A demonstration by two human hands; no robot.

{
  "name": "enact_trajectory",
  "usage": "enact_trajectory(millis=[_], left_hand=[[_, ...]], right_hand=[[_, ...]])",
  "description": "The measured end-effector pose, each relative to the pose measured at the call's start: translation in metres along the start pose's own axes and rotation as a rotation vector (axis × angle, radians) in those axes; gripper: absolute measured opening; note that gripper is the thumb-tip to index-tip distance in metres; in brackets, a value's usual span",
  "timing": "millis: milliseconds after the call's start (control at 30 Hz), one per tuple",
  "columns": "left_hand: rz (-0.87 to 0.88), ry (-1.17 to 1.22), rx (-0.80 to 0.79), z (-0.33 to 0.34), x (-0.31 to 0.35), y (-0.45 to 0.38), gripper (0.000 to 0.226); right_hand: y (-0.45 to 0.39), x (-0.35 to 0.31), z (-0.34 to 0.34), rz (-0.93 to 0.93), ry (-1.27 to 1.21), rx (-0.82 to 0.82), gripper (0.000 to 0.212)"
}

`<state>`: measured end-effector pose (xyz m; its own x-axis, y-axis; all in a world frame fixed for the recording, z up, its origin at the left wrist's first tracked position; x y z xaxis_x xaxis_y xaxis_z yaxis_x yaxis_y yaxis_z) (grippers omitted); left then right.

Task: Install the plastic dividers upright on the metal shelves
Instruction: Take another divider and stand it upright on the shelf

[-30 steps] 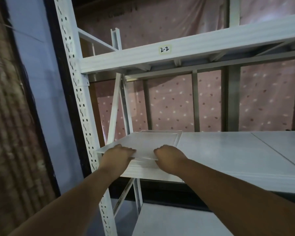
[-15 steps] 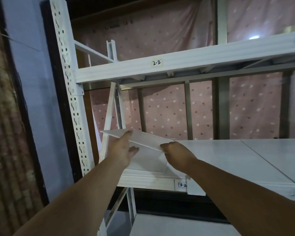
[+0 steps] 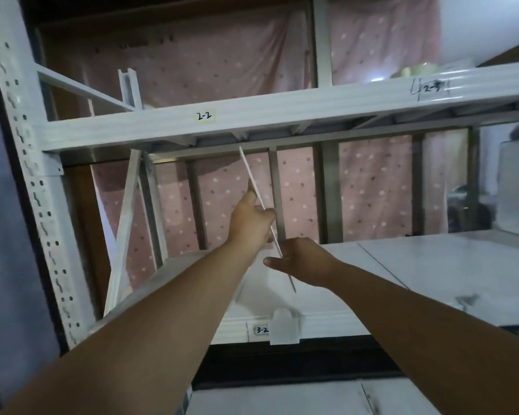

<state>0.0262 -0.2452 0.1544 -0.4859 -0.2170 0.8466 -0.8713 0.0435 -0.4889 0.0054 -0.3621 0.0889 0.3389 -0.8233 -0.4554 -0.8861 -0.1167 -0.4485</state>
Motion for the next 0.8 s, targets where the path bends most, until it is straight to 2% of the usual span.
enact_trajectory(millis=[133,233,300,400,500,800], left_hand=[[0.119,-0.092,-0.071,0.069,0.033,0.002,0.054],[0.138,-0.095,-0.12,0.122,0.053,0.008,0.061],[0.153,-0.085,-0.146,0.159,0.066,0.012,0.056],[0.163,-0.094,-0.198,0.214,0.086,0.026,0.058],[0.164,-0.105,-0.222,0.265,0.099,0.04,0.068],[0.225,-0.141,-0.281,0.361,0.117,0.061,0.071]], right_hand=[[0.023,0.043,-0.045,0.087,0.018,0.02,0.06],[0.044,0.08,-0.083,0.151,0.037,0.053,0.034],[0.059,0.105,-0.108,0.213,0.065,0.064,0.037],[0.08,0.144,-0.14,0.291,0.11,0.062,0.052],[0.101,0.186,-0.168,0.358,0.108,0.07,0.048],[0.141,0.281,-0.204,0.527,-0.073,0.125,0.039]])
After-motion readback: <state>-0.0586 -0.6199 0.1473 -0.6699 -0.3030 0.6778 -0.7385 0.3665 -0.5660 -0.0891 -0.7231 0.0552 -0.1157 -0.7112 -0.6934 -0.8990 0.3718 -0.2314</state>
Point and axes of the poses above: each hand's wrist, its own y-axis away from the middle knuckle, its own z-axis out of the palm, x = y × z, the point moved 9 cm from there along -y, towards the middle knuckle, and after that the axes turned 2 degrees about -y, right-handed, at the moved point
